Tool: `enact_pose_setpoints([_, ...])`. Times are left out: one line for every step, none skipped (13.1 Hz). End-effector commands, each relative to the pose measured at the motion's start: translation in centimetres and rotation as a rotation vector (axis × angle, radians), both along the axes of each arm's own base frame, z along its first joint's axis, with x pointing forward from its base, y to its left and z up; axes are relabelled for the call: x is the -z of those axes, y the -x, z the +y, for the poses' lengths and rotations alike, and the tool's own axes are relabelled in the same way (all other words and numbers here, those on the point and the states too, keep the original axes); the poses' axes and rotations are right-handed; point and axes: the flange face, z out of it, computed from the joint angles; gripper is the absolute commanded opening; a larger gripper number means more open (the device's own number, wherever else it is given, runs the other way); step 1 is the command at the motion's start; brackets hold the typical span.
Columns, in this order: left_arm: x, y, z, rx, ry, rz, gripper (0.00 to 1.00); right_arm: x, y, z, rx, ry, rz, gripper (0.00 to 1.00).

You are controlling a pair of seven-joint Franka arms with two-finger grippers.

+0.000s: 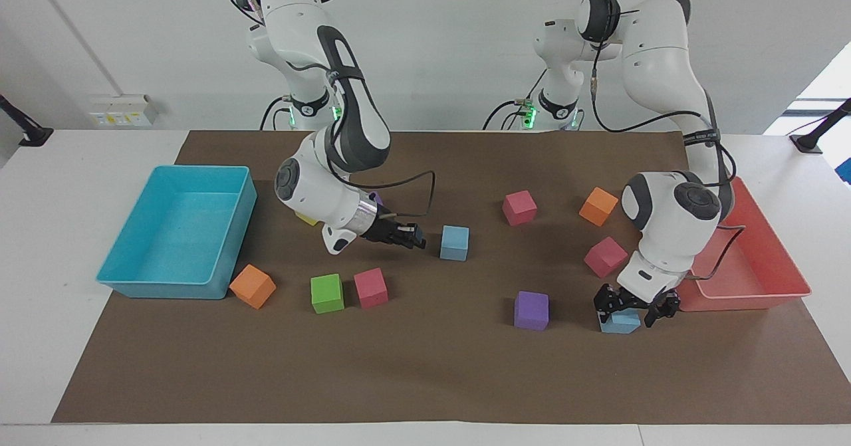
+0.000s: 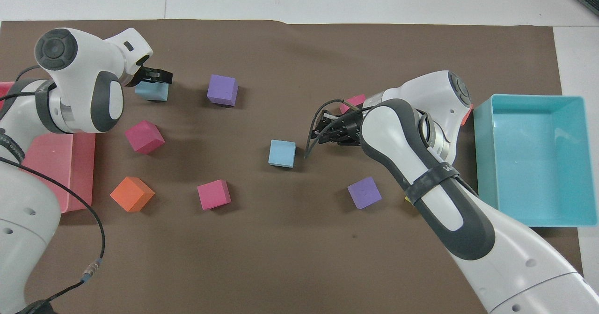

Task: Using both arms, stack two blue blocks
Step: 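Grasp the second blue cube with the left gripper and lift it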

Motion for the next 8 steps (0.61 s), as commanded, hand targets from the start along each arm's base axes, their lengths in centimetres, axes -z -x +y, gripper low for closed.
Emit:
enact_pose_setpoints([1.0,0.7,-0.2,-0.013,0.008,0.006,1.00,1.2,1.1,-0.5,0.059,-0.065,0.002,0.00])
enact_pose_setpoints([1.0,0.8,-0.3,-0.013,0.008,0.006,1.00,1.6,1.3,-0.8,0.086,-0.077,0.011,0.00])
enact_pose_setpoints([1.1,0.8,-0.3,-0.024,0.009,0.012,1.00,1.9,1.3,-0.9,0.119,-0.118,0.027,0.00])
enact_pose_setpoints([1.2,0.9,-0.4,-0.041,0.014,0.021,1.00,2.9,1.5,-0.8,0.142,-0.160,0.033,0.00])
enact_pose_setpoints([1.3,1.0,-0.7,-0.040,0.013,0.027,1.00,3.8,2.0,-0.8,0.172,-0.194,0.042,0.00])
enact_pose_setpoints([1.2,1.1,-0.7,-0.040,0.012,0.030,1.00,4.1,2.2,-1.0,0.203,-0.216,0.052,0.00])
enact_pose_setpoints([1.5,1.3,-0.7,-0.041,0.012,0.036,1.00,4.1,2.2,-1.1,0.209,-0.223,0.055,0.00])
enact_pose_setpoints([1.5,1.5,-0.6,-0.043,0.011,0.040,1.00,4.1,2.1,-1.4,0.216,-0.222,0.056,0.00])
